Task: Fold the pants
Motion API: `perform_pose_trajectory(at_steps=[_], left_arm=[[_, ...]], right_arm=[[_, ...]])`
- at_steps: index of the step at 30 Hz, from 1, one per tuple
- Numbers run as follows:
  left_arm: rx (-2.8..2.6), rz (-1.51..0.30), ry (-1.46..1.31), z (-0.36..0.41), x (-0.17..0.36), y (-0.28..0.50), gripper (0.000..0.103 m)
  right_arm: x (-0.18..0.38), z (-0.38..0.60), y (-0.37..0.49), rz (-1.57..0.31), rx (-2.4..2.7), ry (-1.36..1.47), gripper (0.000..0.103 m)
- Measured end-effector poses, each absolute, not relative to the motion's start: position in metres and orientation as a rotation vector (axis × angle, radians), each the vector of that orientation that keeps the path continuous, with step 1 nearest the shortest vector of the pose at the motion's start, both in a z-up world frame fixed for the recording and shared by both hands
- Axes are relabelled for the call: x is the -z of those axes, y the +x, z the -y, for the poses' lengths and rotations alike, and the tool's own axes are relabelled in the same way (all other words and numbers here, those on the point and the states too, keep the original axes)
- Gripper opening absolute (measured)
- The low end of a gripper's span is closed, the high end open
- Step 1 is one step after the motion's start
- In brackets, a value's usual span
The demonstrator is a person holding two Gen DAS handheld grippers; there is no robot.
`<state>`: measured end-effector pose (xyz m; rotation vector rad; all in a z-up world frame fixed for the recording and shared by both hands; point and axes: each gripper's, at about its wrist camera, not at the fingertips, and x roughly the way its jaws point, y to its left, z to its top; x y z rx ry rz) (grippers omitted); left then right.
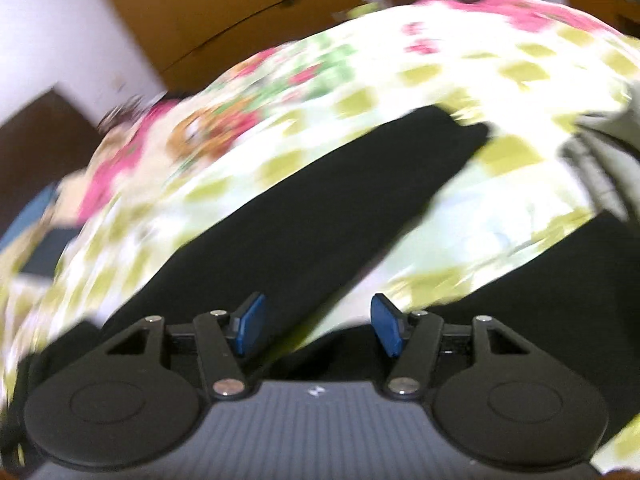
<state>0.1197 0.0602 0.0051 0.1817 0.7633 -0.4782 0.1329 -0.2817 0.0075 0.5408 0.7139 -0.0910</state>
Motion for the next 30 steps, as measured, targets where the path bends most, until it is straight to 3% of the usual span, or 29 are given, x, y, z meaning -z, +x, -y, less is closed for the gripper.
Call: perform_pose_trajectory(at_steps=[5, 14, 16, 18, 19, 30], left_arm=[[0.489, -0.745, 0.285, -0.02, -0.004, 0.124, 0.074], [0.44, -0.726, 0.291, -0.017, -0.008, 0.137, 0.074], [0.444, -0.734, 0.297, -0.013, -0.005, 0.135, 0.074], [0.446, -0.74, 0.3, -0.01, -0.003, 0.133, 0.074], [0.445, -0.74, 0.303, -0.009, -0.002, 0.132, 0.074], [0.466, -0.685, 0.324, -0.003, -0.029, 0.121, 0.074]], right_arm=[[0.013, 0.317, 0.158, -0.684, 0.127, 0.612, 0.06], [0.037, 0.358, 0.196, -0.587, 0.155, 0.832, 0.06], [0.04, 0.366, 0.2, -0.564, 0.163, 0.893, 0.052], [0.043, 0.373, 0.202, -0.569, 0.175, 0.932, 0.013], [0.045, 0.378, 0.203, -0.578, 0.175, 0.959, 0.008], [-0.053, 0.394, 0.114, -0.394, -0.004, 0.882, 0.005]])
